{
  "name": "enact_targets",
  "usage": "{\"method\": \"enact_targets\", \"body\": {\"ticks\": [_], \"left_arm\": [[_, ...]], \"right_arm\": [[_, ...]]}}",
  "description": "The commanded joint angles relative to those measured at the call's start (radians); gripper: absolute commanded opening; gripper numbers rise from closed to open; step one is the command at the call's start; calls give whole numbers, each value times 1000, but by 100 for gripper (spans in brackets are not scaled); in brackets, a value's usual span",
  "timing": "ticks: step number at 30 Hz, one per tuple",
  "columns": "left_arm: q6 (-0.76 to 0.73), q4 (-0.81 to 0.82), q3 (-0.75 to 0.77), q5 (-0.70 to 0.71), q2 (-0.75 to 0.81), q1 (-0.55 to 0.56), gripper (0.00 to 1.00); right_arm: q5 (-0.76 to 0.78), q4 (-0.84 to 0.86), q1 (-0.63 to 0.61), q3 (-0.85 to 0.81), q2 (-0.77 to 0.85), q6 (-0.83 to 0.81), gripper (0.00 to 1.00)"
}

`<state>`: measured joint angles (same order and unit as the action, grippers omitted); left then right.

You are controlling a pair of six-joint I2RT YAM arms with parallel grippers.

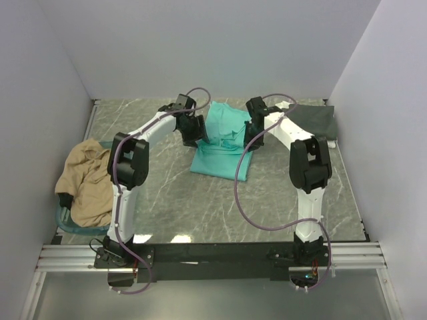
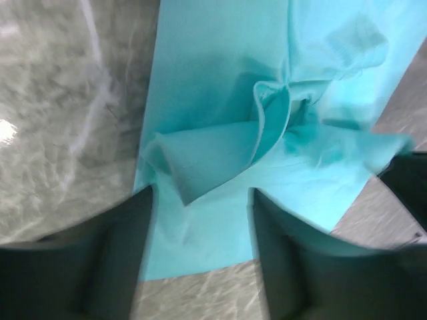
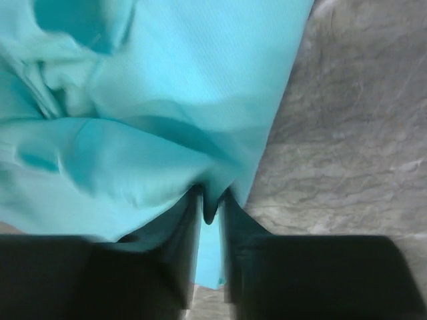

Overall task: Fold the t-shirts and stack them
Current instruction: Fold the tshirt

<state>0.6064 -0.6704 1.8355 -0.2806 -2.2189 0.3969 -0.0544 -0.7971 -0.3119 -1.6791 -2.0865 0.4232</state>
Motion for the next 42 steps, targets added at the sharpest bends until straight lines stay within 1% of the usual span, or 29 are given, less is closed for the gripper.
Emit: {"method": "enact_targets", "body": {"ticks": [1, 3, 4, 7, 8, 13, 17, 18, 23, 27, 37, 42], "left_arm": [[10, 32, 60, -40, 19, -18, 71], [18, 52, 62, -46, 42, -18, 82], [19, 69, 61, -49, 51, -20, 84], [21, 101, 25, -52, 97, -20, 86], [20, 110, -13, -49, 125, -20, 86], [1, 135, -163, -29, 198, -20, 84], [4, 204, -344, -32, 287, -20, 83], [6, 213, -369, -34, 300, -20, 82], [4, 236, -464, -29, 323, -20, 81], [4, 246, -492, -28, 312, -20, 79], [26, 242, -478, -19, 265, -18, 71], [49, 252, -512, -12, 263, -10, 69]], "right_arm": [[-18, -48, 20, -103, -14, -18, 38], [-27, -59, 23, -131, -18, -21, 46], [-28, -68, 27, -154, -17, -24, 50], [-36, -67, 28, -163, 8, -27, 52], [-50, -60, 27, -154, 32, -26, 52], [-79, -15, 22, -27, 106, -18, 52], [-117, 41, 22, 108, 186, -1, 52], [-124, 51, 22, 161, 198, 2, 52], [-173, 125, 16, 303, 259, 28, 52], [-211, 173, 17, 389, 269, 48, 52], [-234, 205, 16, 417, 227, 40, 50], [-236, 214, 16, 444, 221, 42, 49]]}}
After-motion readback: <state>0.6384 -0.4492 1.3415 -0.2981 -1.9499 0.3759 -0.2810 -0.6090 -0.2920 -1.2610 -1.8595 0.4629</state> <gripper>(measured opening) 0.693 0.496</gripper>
